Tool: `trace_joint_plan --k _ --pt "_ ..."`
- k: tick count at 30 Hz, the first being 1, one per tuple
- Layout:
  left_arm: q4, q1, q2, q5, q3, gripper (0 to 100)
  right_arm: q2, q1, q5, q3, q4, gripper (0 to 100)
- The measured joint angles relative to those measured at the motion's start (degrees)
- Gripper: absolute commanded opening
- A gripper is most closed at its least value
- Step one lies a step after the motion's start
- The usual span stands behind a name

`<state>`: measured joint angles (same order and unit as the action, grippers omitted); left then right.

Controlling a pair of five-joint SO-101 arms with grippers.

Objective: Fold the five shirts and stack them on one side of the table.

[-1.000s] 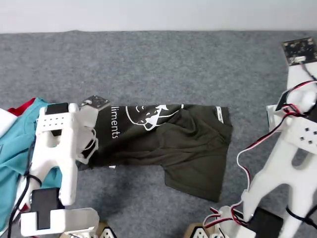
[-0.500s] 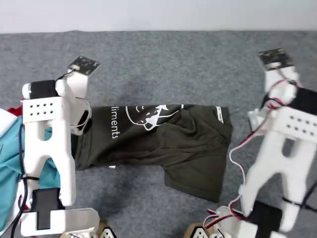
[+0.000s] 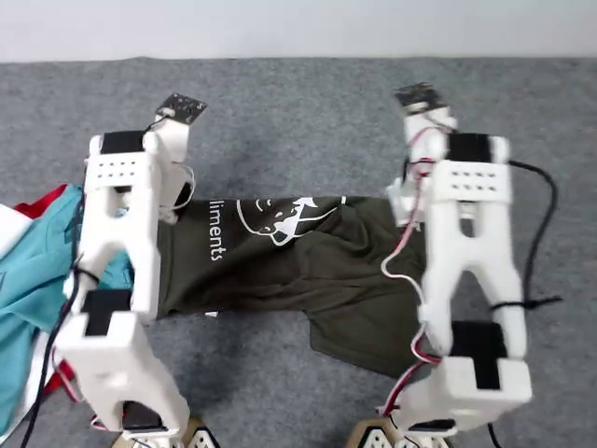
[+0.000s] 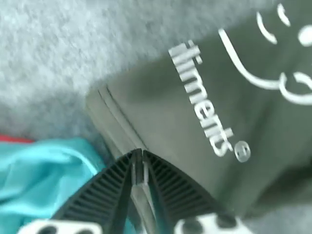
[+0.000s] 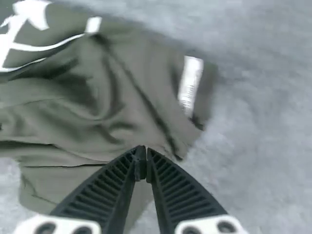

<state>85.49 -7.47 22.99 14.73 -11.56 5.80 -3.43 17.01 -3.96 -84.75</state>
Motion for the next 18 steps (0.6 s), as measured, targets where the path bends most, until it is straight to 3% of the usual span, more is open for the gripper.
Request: trace_joint_plan --k 11,18 --pt "-0.88 1.23 25.76 -1.85 -24.7 0 17.49 -2.37 0.0 0.0 5.45 0.9" --pt "6.86 1.49 38.95 -2.2 -44.57 0 22.59 0.97 0.0 0.0 5.63 0.9"
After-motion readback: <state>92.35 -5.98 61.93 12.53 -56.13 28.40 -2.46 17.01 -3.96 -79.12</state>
